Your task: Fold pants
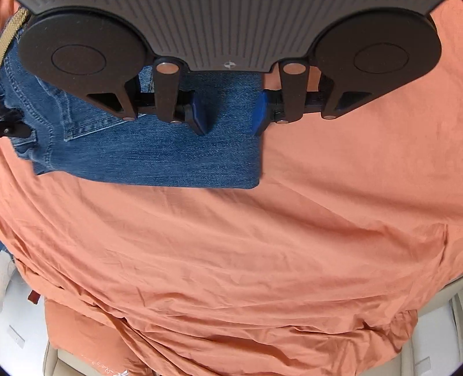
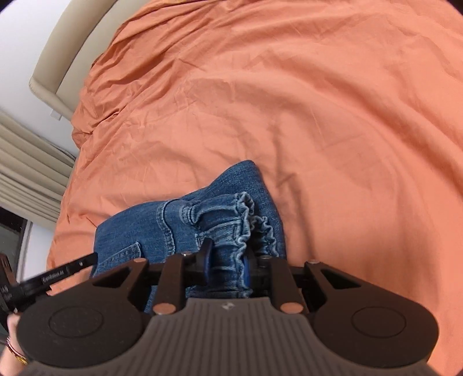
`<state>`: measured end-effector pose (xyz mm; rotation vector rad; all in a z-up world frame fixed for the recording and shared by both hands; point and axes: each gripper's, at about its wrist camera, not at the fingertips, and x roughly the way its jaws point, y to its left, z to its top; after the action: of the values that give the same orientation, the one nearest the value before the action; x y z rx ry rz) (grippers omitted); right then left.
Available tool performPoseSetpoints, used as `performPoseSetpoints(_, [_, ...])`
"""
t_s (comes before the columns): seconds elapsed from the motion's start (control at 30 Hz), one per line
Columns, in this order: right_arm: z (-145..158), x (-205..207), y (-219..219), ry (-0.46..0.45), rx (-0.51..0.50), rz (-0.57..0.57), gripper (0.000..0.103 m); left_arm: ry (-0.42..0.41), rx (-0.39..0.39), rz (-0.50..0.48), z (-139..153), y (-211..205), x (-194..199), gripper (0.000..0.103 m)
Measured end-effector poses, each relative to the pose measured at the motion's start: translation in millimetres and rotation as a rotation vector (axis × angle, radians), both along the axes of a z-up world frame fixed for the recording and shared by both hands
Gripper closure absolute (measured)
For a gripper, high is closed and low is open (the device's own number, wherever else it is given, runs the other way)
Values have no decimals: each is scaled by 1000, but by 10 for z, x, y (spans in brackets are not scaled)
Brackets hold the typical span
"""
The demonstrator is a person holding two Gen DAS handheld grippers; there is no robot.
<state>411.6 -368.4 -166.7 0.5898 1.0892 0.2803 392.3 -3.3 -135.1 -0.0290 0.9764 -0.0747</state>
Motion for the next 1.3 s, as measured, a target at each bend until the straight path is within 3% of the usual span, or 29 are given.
performPoseSetpoints(0.07, [99,-84,28,-32,-20,-4,85,-6,19,-1,73,14,-78,59])
performPoseSetpoints(0.13, [265,-222,54,-96,-75,-4,70,-25,9,-5,189,18,-185,59])
performPoseSetpoints(0.17, [366,-317,64,-136,-114,-6,68,-36,0,-14,256,11,-256,59])
performPoseSetpoints(0.27, [675,-697,95,-262,-193,-29,68,-58,-9,-66,444,-53,-545,59])
performPoseSetpoints(0.37, [879,-1099,180,-337,-197,-56,69,-69,-7,-123,546,-148,-900,59])
performPoseSetpoints(0.4, [914,-1213,226,-349,-195,-70,74,-64,9,-137,556,-183,-1027,59])
performPoseSetpoints(0.43, [916,-1307,269,-351,-184,-73,82,-58,30,-148,552,-216,-1126,58])
performPoseSetpoints(0.5, [862,-1424,341,-347,-177,-94,85,-47,74,-179,525,-265,-1308,53])
performPoseSetpoints(0.63, [560,-1460,459,-310,-282,-58,85,-14,182,-277,421,-352,-1649,49])
performPoseSetpoints(0.8, [185,-1403,387,-246,-263,-39,86,72,307,-387,190,-445,-1891,43])
performPoseSetpoints(0.93, [172,-1385,351,-245,-241,-34,86,62,431,-387,-21,-569,-1945,43])
performPoseSetpoints(1.0, [157,-1397,338,-254,-234,-29,86,48,460,-382,-73,-605,-1952,62])
performPoseSetpoints(1.03, [150,-1401,323,-256,-226,-29,87,59,485,-399,-98,-627,-1965,83])
performPoseSetpoints(1.07, [153,-1405,309,-255,-218,-31,87,75,523,-423,-126,-652,-1975,88])
performPoseSetpoints(1.17, [156,-1404,265,-232,-199,-38,88,74,619,-506,-137,-716,-2049,92])
performPoseSetpoints(1.3, [144,-1380,294,-225,-213,-21,88,142,625,-500,-323,-705,-1960,93])
